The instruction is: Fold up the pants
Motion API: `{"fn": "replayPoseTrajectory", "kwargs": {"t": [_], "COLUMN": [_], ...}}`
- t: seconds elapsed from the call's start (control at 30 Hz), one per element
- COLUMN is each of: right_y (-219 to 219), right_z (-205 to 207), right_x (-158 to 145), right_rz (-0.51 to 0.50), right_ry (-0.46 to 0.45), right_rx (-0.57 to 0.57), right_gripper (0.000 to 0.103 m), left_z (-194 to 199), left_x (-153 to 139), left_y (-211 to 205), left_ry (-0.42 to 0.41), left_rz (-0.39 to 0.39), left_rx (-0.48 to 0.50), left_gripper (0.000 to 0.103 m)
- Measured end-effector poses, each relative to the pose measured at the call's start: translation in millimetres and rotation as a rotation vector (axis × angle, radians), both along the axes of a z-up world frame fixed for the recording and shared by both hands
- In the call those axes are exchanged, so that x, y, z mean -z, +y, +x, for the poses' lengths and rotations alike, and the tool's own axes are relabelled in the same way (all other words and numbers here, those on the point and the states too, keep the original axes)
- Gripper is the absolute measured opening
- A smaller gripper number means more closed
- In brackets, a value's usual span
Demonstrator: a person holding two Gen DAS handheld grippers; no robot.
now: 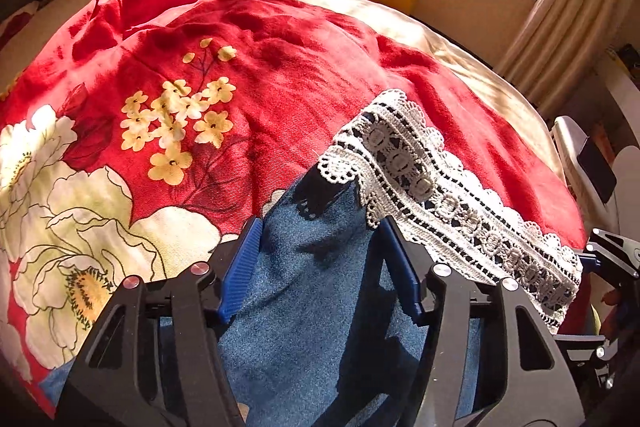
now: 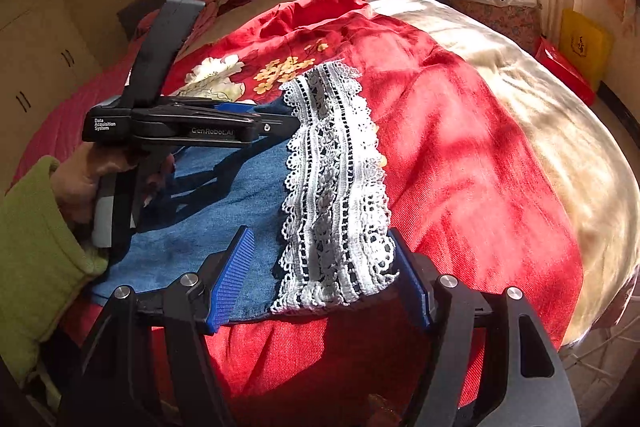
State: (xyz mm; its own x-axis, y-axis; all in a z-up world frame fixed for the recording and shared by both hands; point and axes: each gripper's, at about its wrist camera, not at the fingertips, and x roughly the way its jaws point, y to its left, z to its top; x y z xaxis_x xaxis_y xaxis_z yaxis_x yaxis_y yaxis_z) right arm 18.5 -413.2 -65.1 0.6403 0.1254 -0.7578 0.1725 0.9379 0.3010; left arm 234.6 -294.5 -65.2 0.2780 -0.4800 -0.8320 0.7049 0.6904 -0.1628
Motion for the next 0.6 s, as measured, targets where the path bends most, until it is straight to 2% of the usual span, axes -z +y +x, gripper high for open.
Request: {"fn": "replayPoseTrajectory", "kwargs": {"t": [0.07, 0.1, 0.17, 0.33, 0.6], "right_y": [1, 2, 0, 0, 30], "right_z": [4, 5, 4, 0, -9], "right_x": [5, 6, 3, -6, -59], "right_rz": [-0.001, -0.004, 0.025, 0.056, 0.033], "right_ry": [0.011, 0.011, -0.015, -0.060, -0.188], "right_rx": [0.000, 0.001, -0.008, -0.020, -0.112], "right_gripper": [0.066, 0.061, 0.033, 0.024, 0.020], "left_z": [-1, -2, -4, -5, -14], "left_x": [-2, -4, -5, -14, -47], "left_y": [0, -1, -3, 2, 36], "left_ry": [-0.001, -0.005, -0.023, -0.038, -0.042], "left_rz": [-0.006, 0.004, 0.036, 0.001, -0.163], "left_rx": [0.003, 0.006, 0.010, -0.007, -0.045], "left_gripper": [0.026, 0.021, 0.012, 0.005, 0.004]}}
